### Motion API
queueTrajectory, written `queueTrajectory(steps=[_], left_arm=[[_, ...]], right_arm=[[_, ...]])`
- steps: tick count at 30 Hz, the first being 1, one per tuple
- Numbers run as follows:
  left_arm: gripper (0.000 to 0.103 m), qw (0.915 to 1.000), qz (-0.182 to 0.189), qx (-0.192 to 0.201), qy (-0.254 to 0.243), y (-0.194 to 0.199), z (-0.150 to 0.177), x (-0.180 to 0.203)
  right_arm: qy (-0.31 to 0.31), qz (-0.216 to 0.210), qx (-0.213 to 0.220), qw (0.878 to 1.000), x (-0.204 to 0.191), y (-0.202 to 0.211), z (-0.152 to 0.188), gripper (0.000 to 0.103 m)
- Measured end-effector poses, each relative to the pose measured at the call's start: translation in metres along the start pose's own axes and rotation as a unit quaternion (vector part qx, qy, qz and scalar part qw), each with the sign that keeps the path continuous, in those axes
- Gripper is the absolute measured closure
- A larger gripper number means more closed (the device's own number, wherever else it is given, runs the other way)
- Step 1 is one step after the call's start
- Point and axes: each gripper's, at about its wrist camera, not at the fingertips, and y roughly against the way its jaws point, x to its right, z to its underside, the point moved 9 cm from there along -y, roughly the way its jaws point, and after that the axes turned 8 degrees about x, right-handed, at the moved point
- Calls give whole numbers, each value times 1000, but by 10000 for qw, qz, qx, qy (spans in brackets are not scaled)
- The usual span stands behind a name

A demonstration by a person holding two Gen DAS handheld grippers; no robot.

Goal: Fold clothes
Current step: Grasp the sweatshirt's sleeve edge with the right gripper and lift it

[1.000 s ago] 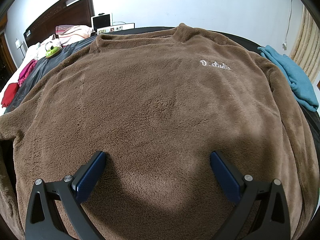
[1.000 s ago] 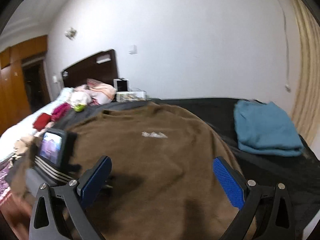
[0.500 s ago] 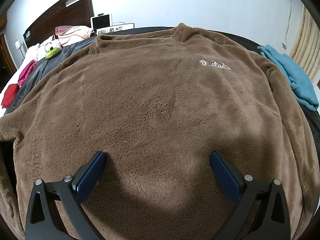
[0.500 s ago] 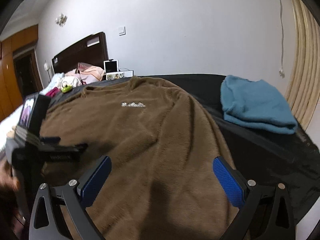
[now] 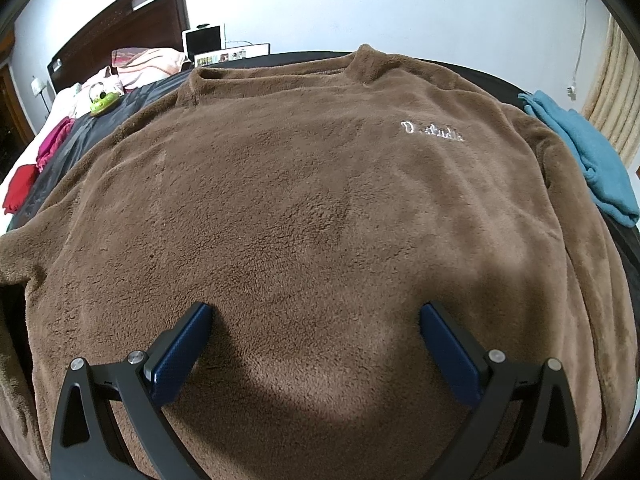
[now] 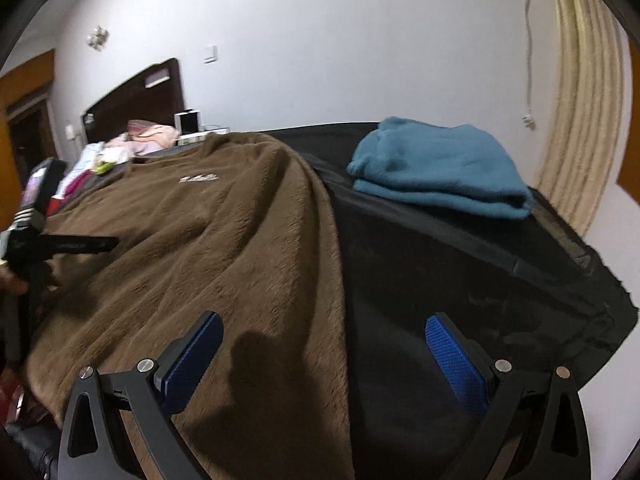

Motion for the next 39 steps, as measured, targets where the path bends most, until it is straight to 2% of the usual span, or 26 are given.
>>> queueTrajectory(steps=[2, 6, 8, 12, 15, 19, 22, 23, 24, 25, 27, 30, 32, 35, 39], left_arm=[[0, 10000, -7, -34, 18, 0, 0, -1], [0, 9992, -351, 175, -15, 10, -4, -6], [0, 9972, -593, 448, -124, 23, -10, -7], [0, 9933, -594, 968, -215, 58, -25, -3], [0, 9886, -605, 1347, -299, 85, -36, 1], [0, 9854, -490, 1595, -330, 107, -41, 4], [0, 9857, -424, 1593, -342, 108, -41, 4], [0, 9860, -418, 1574, -354, 106, -41, 5], [0, 9864, -421, 1545, -360, 103, -40, 5], [0, 9869, -428, 1512, -365, 101, -39, 5], [0, 9878, -440, 1446, -376, 96, -37, 5], [0, 9889, -450, 1370, -369, 88, -33, 2], [0, 9894, -470, 1329, -358, 83, -31, -1], [0, 9901, -478, 1282, -317, 78, -30, -5], [0, 9906, -457, 1258, -267, 72, -30, -7]], right_arm=[[-31, -355, -24, 9994, -6, 7, 4, 0], [112, -1075, 22, 9941, -31, 28, 12, 0], [331, -1263, 2, 9914, -45, 36, 19, 0], [699, -1610, -167, 9843, -75, 44, 35, 0], [1016, -1558, -323, 9820, -91, 40, 46, 0], [1093, -1065, -615, 9864, -82, 25, 57, 5], [825, -875, -706, 9902, -65, 21, 54, 28], [747, -836, -704, 9912, -60, 21, 52, 40], [669, -796, -703, 9921, -55, 21, 50, 48], [620, -765, -702, 9927, -52, 21, 48, 51], [572, -684, -677, 9937, -46, 21, 45, 67], [525, -416, -569, 9961, -35, 24, 36, 80], [403, -142, -446, 9981, -20, 27, 26, 87], [333, 582, -132, 9977, 9, 33, 9, 87], [428, 1613, 466, 9849, 47, 46, -23, 88]])
